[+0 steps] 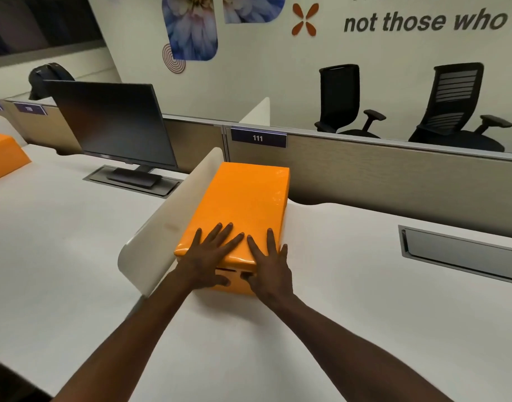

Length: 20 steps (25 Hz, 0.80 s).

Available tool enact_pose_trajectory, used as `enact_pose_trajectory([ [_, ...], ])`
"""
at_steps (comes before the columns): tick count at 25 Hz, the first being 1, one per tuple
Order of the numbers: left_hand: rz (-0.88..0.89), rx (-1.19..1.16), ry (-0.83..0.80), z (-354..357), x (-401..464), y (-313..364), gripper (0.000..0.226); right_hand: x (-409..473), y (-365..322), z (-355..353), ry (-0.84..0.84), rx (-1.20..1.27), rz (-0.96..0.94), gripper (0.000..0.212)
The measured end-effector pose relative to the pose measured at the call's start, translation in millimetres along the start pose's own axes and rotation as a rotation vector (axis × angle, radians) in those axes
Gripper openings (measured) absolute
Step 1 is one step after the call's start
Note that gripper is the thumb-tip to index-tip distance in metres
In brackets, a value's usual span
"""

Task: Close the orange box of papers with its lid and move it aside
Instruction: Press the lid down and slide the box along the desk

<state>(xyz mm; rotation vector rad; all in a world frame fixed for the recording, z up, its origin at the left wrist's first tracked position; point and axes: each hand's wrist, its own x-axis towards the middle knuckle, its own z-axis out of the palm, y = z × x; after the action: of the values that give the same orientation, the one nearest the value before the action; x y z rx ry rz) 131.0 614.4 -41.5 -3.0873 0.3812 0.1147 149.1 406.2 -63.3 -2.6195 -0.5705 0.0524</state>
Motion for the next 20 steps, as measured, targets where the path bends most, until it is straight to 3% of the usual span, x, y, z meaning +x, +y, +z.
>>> enact_pose_trajectory([
  [8, -0.022, 0.007, 0.062, 4, -3, -25, 0.13, 7, -16, 11, 0.056, 0.005, -0.071, 0.087],
  [12, -0.055, 0.005, 0.055, 4, -6, -31, 0.13, 11, -28, 15, 0.028, -0.049, -0.077, 0.092],
  [16, -0.053, -0.002, 0.08, 5, -6, -33, 0.13, 15, -26, 15, 0.077, -0.242, -0.249, 0.11],
  [20, -0.053, 0.015, 0.094, 7, -7, -41, 0.127, 24, -27, 12, 0.018, -0.276, -0.332, 0.099],
])
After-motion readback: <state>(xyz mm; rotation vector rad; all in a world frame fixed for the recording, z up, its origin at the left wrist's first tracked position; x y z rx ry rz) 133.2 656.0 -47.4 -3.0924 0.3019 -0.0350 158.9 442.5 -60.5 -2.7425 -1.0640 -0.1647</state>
